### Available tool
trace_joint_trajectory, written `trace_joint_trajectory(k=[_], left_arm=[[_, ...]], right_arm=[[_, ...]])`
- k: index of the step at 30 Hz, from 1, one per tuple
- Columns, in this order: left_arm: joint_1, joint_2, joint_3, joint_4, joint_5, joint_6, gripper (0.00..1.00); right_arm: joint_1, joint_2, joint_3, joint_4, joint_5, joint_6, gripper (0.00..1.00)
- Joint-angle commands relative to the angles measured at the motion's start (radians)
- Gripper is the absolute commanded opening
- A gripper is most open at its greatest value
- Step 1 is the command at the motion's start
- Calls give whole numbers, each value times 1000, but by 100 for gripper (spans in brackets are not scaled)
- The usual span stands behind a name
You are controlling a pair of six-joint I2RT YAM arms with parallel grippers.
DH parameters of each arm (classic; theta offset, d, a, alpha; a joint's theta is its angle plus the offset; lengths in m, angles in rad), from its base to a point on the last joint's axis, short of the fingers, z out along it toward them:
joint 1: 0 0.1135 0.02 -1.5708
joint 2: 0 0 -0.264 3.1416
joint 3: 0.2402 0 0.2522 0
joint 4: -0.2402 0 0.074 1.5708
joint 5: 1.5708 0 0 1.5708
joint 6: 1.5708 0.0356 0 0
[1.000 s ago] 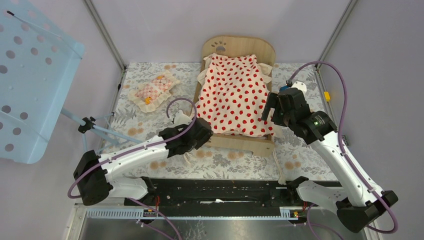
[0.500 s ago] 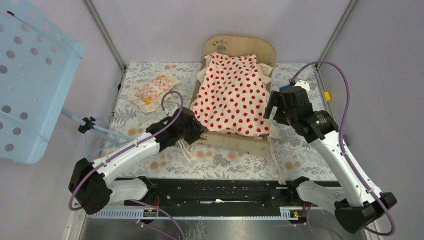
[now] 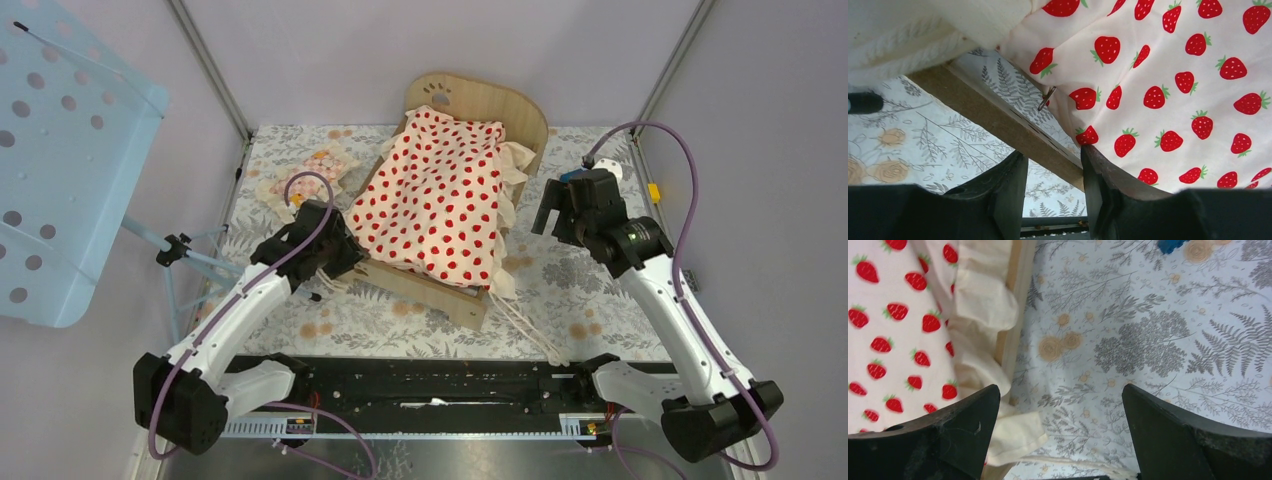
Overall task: Set up the pet bed
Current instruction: Adjust the bed frame at the center of the board.
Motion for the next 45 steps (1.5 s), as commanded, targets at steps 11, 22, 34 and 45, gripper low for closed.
trace_joint_trajectory(k=[11,22,34,45], left_arm=[[62,116,127,20,-82,317,0],[64,120,142,27,-50,362,0],[65,132,151,26,-48,372,0],[66,139,174,43,-13,408,0]], right_arm=[[-275,424,407,367,-340,-454,100],[-383,803,700,497,-823,-673,100],[-383,1229,1246,322,-998,-732,93],[-383,1313,1266,398,-1100,-666,71]])
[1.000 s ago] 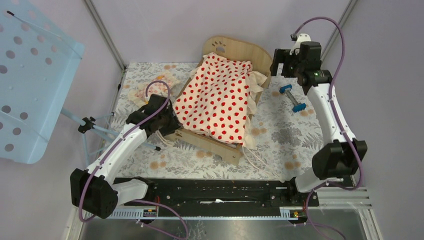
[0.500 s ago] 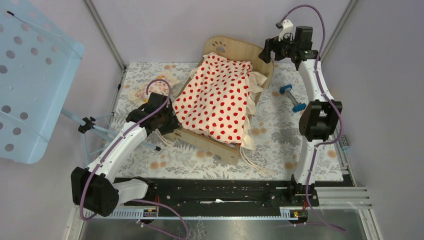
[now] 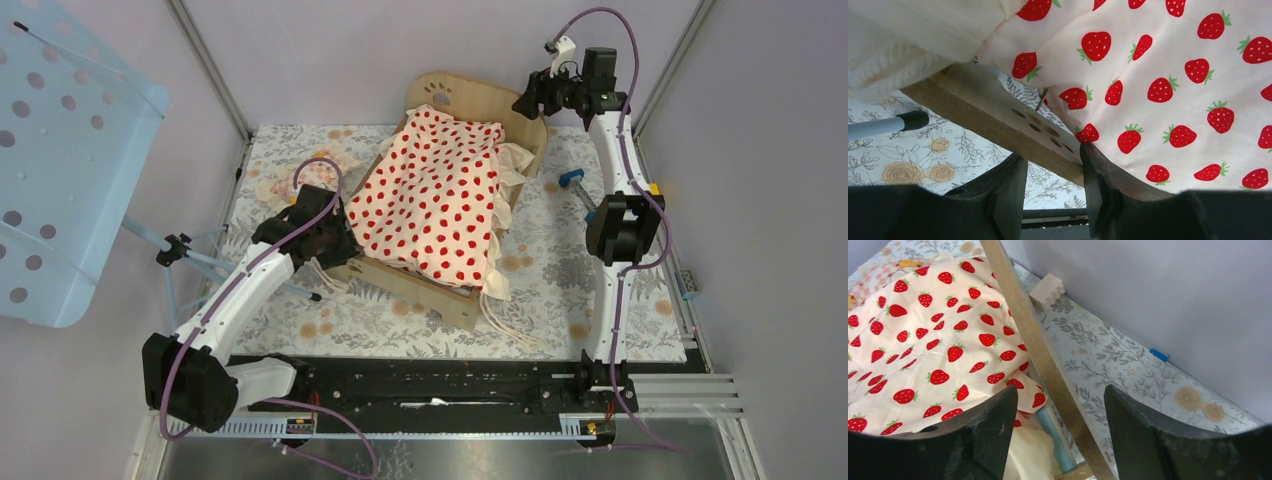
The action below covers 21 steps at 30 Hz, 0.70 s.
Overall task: Set up the pet bed
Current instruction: Adjust the bed frame at the center of the board.
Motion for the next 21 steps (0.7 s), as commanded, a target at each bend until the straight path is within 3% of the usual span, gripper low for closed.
trace_joint_trajectory(k=[1,4,11,15,21], left_arm=[[6,28,46,152,-50,171,0],[6,38,58,153,-47,184,0],[6,64,82,164,-33,205,0],[6,85,96,172,-30,217,0],[6,147,168,178,-26,247,0]], right_arm=[[3,16,12,58,-103,50,68],[3,18,2,70,-85,68,53],[3,7,-28,43,-78,35,32],[3,-27,-61,2,-47,-5,12],[3,-233,-332,110,90,-16,3]])
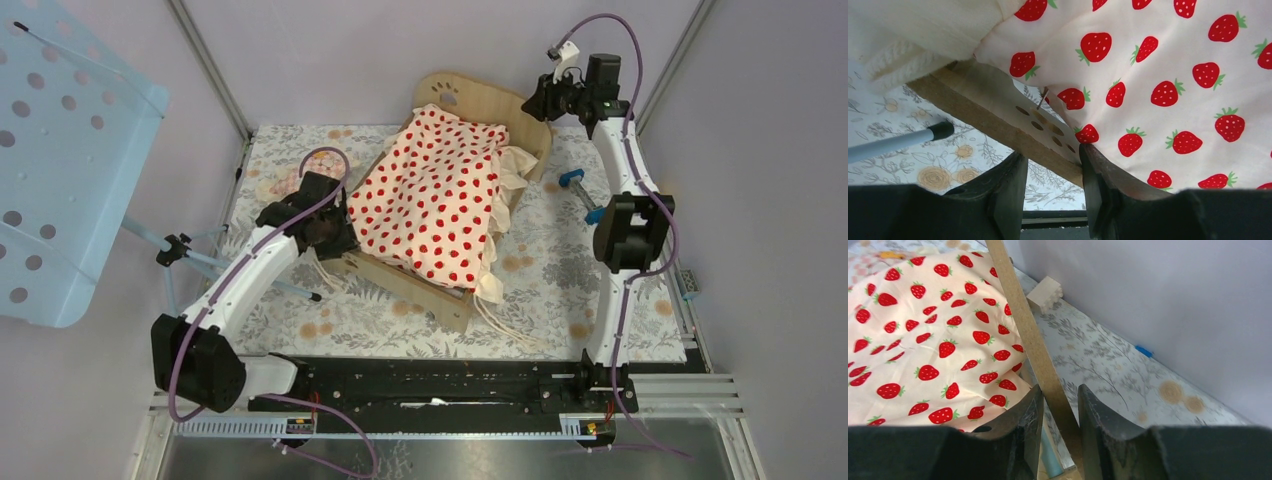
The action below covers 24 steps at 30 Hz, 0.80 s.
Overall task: Set up the pet bed
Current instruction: Adjust the bed frame at the center of the board.
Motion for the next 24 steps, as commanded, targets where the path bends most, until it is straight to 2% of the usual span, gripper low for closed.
trace_joint_trajectory(k=[1,5,13,17,24], left_arm=[[-11,74,96,239,-13,164,0],[-11,135,174,250,-23,189,0],[17,303,365,286,-71,224,0],[41,402,490,321,-75,240,0],[90,569,715,365,-49,280,0]], right_arm=[[10,-217,-249,41,139,18,1],[-29,-427,-556,189,272,89,0],[-29,-766,-969,277,480,207,0],[-29,-909,-1092,297,543,322,0],[-29,-1120,-1198,258,631,537,0]])
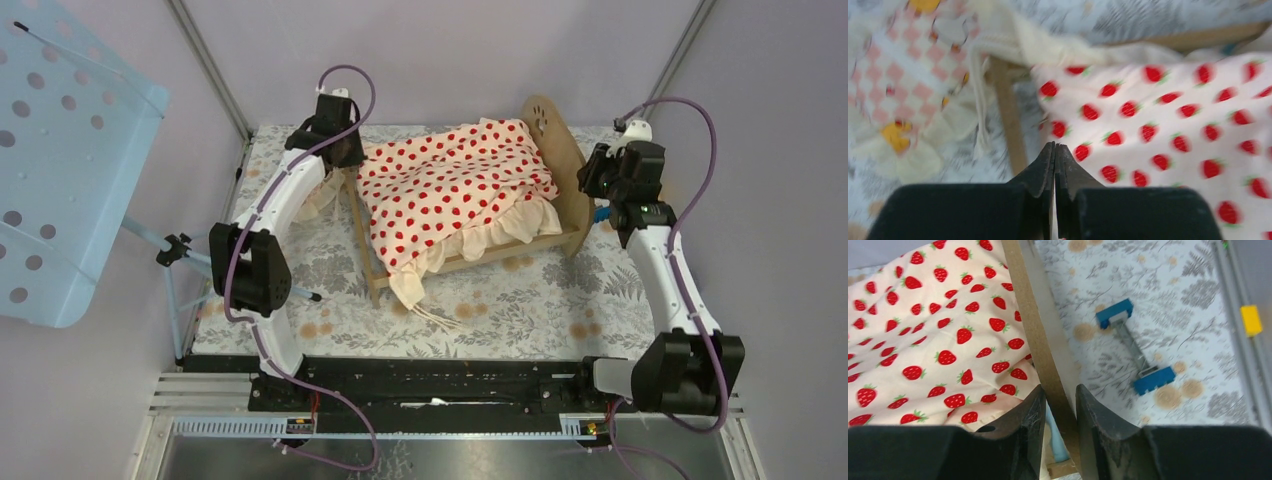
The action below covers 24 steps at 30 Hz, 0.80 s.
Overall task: Set up the pet bed
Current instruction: Adjust the bed frame at the center of the board.
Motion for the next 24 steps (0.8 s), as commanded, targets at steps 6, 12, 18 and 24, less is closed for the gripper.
trace_joint_trajectory(k=[6,12,18,24], left_arm=[[31,78,170,161,85,44,0],[31,-2,78,172,117,42,9],[31,-168,-18,168,110,18,64],[31,-335,-129,100,127,-18,77]], right_arm=[[29,-228,-132,16,-14,254,0],[29,-273,-132,-21,48,220,21],[29,-293,-58,-70,106,211,51],[29,-290,60,-196,212,252,59]])
